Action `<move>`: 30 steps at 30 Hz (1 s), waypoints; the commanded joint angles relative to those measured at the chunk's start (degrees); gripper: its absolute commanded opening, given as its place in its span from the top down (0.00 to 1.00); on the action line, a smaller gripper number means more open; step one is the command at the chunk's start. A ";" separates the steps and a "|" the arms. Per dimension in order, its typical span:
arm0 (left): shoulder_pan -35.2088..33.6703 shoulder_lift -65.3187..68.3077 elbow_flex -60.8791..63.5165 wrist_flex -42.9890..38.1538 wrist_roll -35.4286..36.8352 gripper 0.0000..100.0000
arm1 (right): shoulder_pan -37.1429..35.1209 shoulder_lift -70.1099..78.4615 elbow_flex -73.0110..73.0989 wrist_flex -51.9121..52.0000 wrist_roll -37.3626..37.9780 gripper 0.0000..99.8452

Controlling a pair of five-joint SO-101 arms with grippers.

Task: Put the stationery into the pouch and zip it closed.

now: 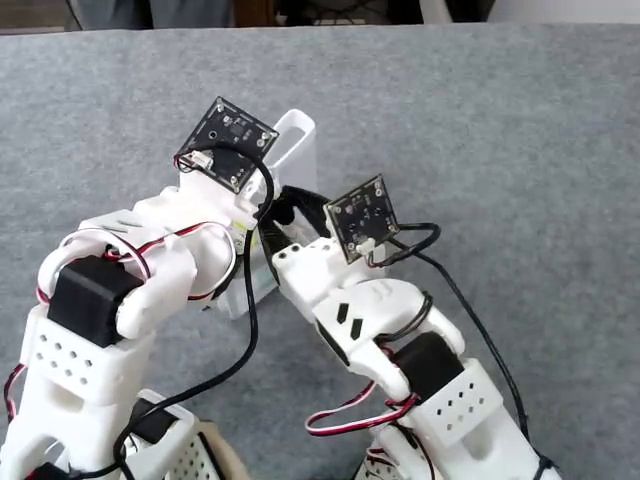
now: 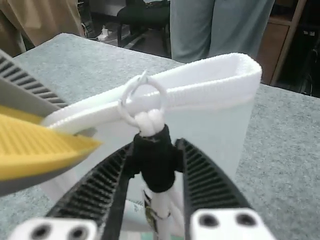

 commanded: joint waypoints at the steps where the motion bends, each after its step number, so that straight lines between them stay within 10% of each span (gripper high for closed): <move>1: 1.27 -0.79 -2.77 0.35 0.26 0.97 | 2.46 -0.22 -0.66 -1.41 0.53 0.98; 9: 1.27 -0.70 -2.68 0.35 0.09 0.97 | 2.64 -0.22 -0.84 -1.23 0.70 0.99; 21: 1.27 -2.99 5.76 3.25 -5.98 0.97 | 13.10 -3.30 -20.09 28.66 28.40 0.99; 30: 1.27 -12.48 6.81 8.44 -12.22 0.97 | 21.63 -3.21 -24.48 32.35 34.37 0.99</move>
